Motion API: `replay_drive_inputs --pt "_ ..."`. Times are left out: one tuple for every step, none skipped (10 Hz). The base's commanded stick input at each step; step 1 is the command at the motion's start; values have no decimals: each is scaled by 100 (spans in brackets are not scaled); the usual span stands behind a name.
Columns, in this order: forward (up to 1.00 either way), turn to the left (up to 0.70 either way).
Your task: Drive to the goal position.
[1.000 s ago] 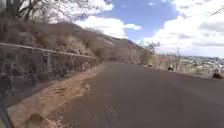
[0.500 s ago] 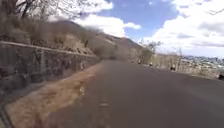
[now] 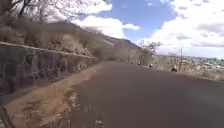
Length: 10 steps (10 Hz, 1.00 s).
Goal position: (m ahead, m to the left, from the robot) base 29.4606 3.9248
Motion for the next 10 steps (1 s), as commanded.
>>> replay_drive_inputs --pt "70 0" --pt "70 0" --pt "70 0" --pt "70 2" --pt "70 2" --pt "70 0" --pt "70 0" --pt "70 0" --pt "70 0" --pt "70 1"
